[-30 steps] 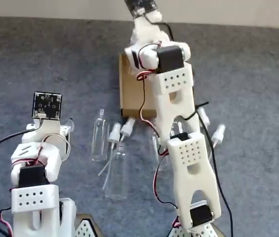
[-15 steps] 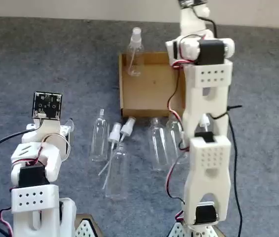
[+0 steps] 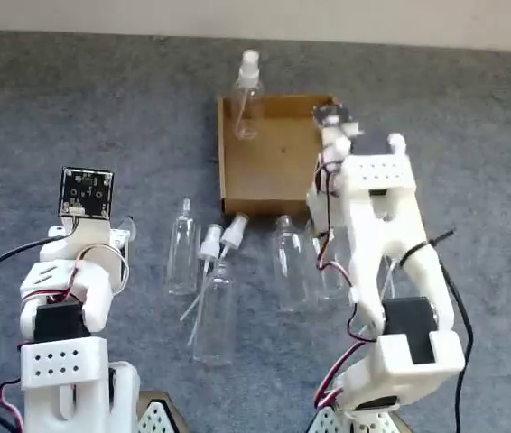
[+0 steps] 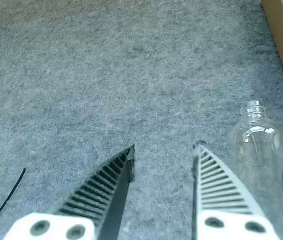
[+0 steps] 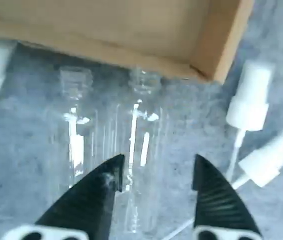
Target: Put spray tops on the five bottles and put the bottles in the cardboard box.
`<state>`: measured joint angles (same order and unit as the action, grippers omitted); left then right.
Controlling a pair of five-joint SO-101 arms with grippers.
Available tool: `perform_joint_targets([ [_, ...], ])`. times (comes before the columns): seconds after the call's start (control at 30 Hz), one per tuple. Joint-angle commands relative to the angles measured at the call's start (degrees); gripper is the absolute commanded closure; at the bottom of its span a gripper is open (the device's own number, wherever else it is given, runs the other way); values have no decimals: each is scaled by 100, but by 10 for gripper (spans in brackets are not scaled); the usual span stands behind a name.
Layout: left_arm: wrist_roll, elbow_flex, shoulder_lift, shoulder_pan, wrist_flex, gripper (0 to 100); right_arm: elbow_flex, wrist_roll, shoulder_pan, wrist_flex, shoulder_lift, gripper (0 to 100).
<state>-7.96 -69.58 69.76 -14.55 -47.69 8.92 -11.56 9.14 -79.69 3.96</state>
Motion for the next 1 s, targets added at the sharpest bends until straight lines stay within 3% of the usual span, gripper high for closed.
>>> perform_joint_targets([
  [0.0,-18,22,-22,92,167,825,330,369,84,462,-338,807],
  [0.37,-18,22,-22,92,167,825,1429,466,418,1736,-321,807],
  [0.57,-18,22,-22,92,158,825,1842,440,374,1789,-391,858],
  [0.7,-18,22,-31,92,158,825,1613,273,110,1455,-716,998],
  [0.97,-44,119,-40,541,53,826,321,-862,-1156,-567,-1552,991],
])
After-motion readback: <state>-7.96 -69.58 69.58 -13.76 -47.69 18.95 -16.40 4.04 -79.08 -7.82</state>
